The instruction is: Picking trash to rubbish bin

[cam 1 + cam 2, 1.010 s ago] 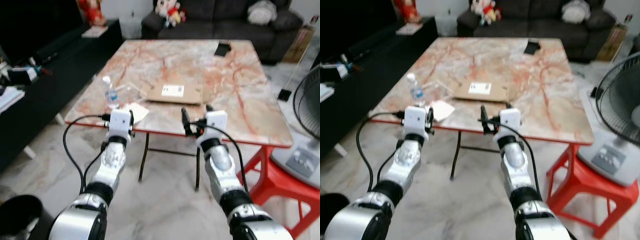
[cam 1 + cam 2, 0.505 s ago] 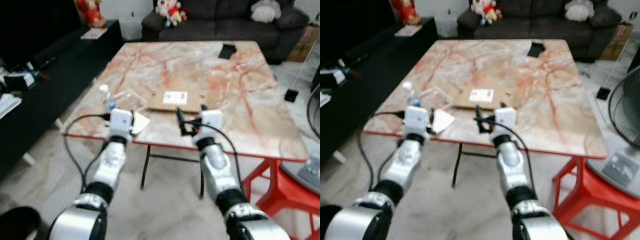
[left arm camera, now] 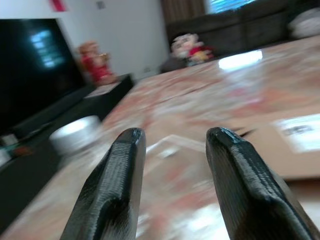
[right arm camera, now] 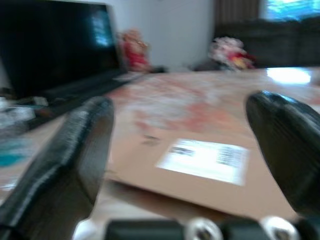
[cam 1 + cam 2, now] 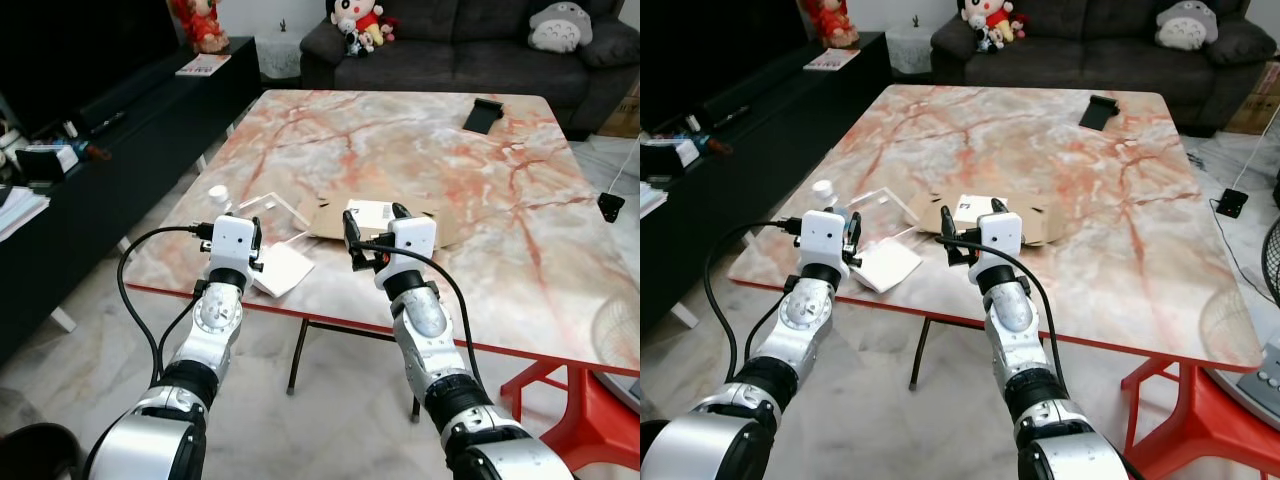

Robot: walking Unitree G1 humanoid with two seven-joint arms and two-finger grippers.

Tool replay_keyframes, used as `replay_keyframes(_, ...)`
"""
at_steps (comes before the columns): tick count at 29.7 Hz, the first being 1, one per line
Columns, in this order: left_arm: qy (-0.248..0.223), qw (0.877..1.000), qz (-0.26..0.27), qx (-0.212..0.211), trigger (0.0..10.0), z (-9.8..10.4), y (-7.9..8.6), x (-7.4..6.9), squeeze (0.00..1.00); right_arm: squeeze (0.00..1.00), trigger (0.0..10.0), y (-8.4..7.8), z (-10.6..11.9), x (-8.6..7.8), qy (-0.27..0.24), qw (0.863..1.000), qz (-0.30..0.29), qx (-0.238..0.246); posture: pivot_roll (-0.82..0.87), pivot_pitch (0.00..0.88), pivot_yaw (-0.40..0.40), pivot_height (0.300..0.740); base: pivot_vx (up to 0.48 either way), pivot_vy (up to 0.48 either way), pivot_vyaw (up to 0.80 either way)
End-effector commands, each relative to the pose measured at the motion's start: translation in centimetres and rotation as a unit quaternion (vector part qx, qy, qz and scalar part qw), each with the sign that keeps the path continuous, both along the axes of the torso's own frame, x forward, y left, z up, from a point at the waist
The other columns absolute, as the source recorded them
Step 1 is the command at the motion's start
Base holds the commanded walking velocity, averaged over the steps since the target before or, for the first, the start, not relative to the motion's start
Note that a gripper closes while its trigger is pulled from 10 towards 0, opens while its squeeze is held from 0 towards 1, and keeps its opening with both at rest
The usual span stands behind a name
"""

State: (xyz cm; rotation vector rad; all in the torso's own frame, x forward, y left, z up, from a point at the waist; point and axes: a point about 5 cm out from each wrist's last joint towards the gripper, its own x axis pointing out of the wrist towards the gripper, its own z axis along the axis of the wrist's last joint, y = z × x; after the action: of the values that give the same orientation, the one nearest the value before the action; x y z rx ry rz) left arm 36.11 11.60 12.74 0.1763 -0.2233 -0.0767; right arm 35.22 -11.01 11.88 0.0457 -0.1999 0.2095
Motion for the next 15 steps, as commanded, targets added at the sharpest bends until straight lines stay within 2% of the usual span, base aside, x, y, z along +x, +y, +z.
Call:
replay_keyframes(1,-0.001,1.000,-0.001,0.004,10.0,0.31,0.63,0.21,0.00,0.00,10.0,0.88,0.88,0.29,-0.010,1.000,0.014,0.019,-0.05,0.000,0.039,0.740,0.390,0.000,0.00)
replay_keyframes(3,0.000,1.000,-0.003,0.004,10.0,0.30,0.58,0.20,0.00,0.00,10.0,0.89,0.90,0.29,-0.010,1.000,0.015,0.021,-0.05,0.000,0.039,0.740,0.390,0.000,0.00)
replay_keyframes(7,-0.001,1.000,-0.005,0.002,10.0,0.25,0.38,0.14,0.00,0.00,10.0,1.02,0.99,0.25,-0.014,0.999,0.020,0.027,-0.05,0.000,0.037,0.740,0.390,0.000,-0.80)
replay_keyframes(15,0.001,1.000,-0.018,0.004,10.0,0.22,0.23,0.12,0.00,0.00,10.0,1.07,1.00,0.19,-0.017,0.999,0.021,0.021,-0.05,0.000,0.037,0.740,0.385,0.000,0.00)
